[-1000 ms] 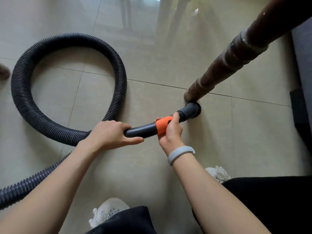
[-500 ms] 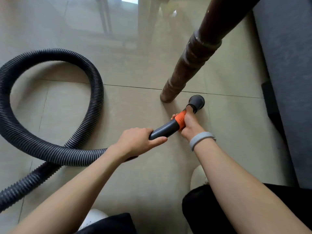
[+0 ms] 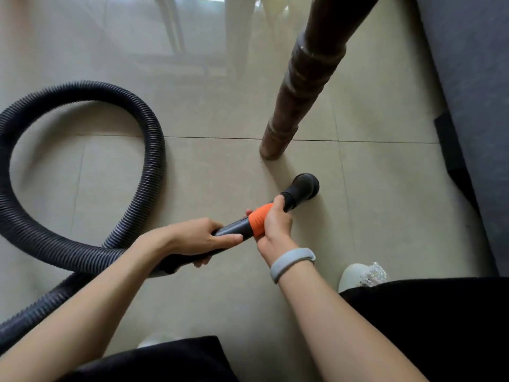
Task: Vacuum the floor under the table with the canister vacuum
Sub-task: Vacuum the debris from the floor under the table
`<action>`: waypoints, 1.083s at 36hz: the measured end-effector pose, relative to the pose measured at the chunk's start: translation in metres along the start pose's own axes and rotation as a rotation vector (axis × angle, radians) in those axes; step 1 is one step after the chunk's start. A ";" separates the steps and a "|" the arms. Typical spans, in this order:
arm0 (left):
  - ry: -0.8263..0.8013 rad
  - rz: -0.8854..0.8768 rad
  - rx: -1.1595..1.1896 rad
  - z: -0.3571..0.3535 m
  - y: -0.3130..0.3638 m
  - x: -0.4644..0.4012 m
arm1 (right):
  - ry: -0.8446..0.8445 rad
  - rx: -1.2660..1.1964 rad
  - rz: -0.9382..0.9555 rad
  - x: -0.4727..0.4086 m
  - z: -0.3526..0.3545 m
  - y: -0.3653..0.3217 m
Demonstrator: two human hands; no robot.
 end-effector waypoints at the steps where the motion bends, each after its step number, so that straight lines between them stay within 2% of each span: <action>1: -0.013 -0.001 -0.008 -0.004 0.002 -0.002 | 0.018 -0.006 0.001 -0.001 0.006 0.002; 5: 0.065 -0.040 -0.063 -0.009 0.020 -0.009 | 0.056 0.005 0.024 -0.005 0.018 -0.016; 9: 0.248 -0.143 -0.133 -0.001 0.039 -0.010 | -0.071 0.068 0.051 -0.014 0.013 -0.057; 14: 0.210 -0.173 0.074 -0.017 0.067 -0.022 | -0.221 0.266 0.058 -0.030 0.025 -0.108; 18: 0.209 -0.232 0.229 -0.038 0.099 -0.047 | -0.268 0.396 0.028 -0.047 0.045 -0.142; 26: 0.367 -0.265 0.330 -0.051 0.148 -0.087 | -0.311 0.531 0.005 -0.078 0.058 -0.198; 33: 0.466 -0.221 0.339 -0.027 0.164 -0.087 | -0.443 0.499 -0.026 -0.083 0.036 -0.220; 39: 0.596 -0.209 0.294 -0.017 0.188 -0.100 | -0.516 0.464 0.099 -0.094 0.028 -0.240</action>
Point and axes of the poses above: each hand's wrist, its own x-axis away from the middle knuckle, its own z-axis out of the back of the hand, y = z × x, the point moved 4 cm from there along -x, towards the middle knuckle, and after that the axes turned 13 degrees about x, right-handed, at the moved point
